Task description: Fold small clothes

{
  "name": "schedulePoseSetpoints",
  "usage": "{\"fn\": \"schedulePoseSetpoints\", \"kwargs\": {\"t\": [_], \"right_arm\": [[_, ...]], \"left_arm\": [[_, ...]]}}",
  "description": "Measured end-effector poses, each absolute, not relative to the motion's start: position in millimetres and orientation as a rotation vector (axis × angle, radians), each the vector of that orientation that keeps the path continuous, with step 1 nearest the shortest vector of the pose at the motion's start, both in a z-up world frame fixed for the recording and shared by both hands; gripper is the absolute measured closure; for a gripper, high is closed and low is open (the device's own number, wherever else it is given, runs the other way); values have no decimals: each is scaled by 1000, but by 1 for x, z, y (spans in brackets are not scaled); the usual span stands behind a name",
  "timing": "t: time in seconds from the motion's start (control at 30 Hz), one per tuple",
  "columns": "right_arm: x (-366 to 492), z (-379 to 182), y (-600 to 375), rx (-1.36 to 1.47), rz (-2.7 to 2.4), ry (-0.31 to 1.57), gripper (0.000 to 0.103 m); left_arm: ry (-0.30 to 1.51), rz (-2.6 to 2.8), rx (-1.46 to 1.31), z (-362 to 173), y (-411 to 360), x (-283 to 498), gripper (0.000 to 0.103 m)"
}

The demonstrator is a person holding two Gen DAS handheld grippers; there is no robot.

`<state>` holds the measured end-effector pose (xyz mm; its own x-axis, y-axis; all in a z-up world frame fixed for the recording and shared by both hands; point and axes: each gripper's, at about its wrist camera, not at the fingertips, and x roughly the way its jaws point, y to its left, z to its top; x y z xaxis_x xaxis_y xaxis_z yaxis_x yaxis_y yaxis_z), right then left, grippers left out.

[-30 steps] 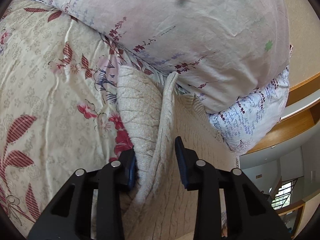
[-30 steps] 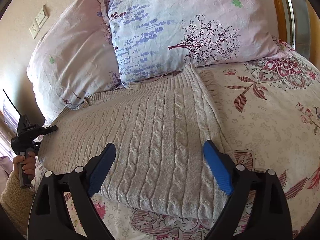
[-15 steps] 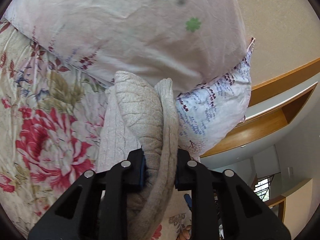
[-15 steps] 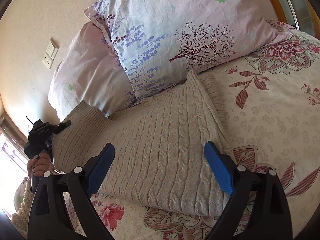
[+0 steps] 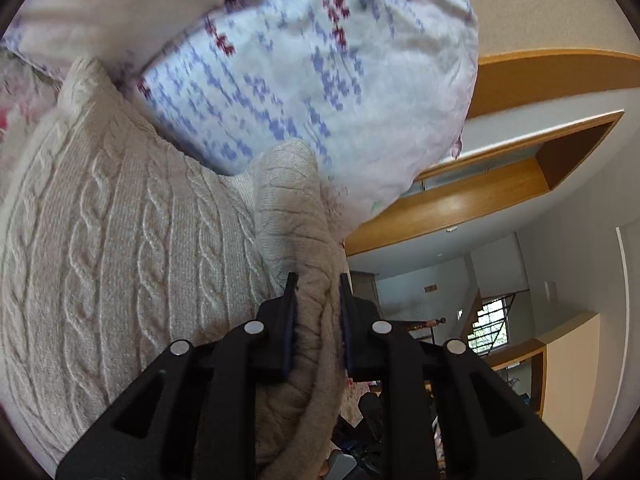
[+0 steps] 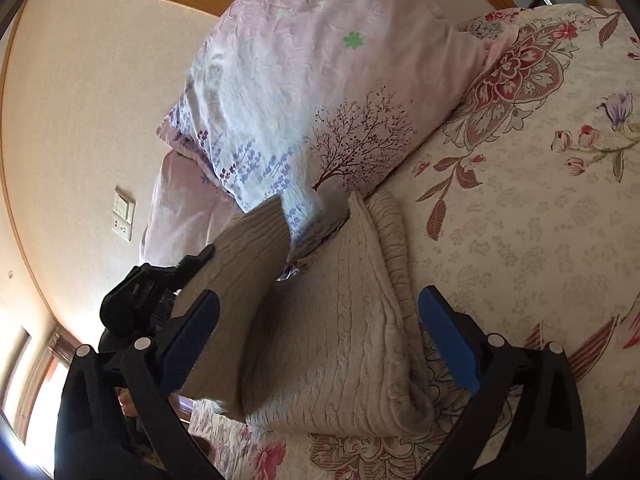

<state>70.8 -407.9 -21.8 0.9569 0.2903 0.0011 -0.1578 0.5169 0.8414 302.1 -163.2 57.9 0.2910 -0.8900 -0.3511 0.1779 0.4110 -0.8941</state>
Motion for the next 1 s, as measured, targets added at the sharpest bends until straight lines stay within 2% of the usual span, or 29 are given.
{"fn": "schedulePoseSetpoints", "kwargs": {"t": [0.13, 0.2, 0.27, 0.37, 0.43, 0.53, 0.57, 0.73, 0.9, 0.97, 1.0], "right_arm": [[71, -21, -408, 987, 252, 147, 2], [71, -22, -410, 996, 253, 141, 2], [69, -24, -412, 1007, 255, 131, 2], [67, -24, -413, 1008, 258, 129, 2], [67, -24, -413, 1008, 263, 142, 2], [75, -17, -415, 971, 227, 251, 3], [78, -14, -418, 966, 213, 283, 3], [94, 3, -434, 974, 198, 363, 18], [116, 15, -425, 894, 141, 478, 36], [123, 14, -418, 872, 126, 517, 39], [126, 14, -416, 862, 121, 530, 49]], "left_arm": [[1114, -883, -856, 30, -213, 299, 84], [1165, -950, -914, 18, -229, 300, 89], [1191, -988, -933, 18, -239, 299, 89], [1133, -1020, -876, 39, -230, 293, 74], [1090, -1000, -809, 58, -210, 289, 51], [1016, -889, -635, 82, -166, 278, 37], [986, -833, -576, 87, -150, 273, 35], [883, -635, -388, 88, -90, 257, 25], [902, -587, -304, 66, -88, 255, 21], [915, -582, -278, 56, -90, 253, 21], [920, -577, -261, 53, -94, 252, 21]]}}
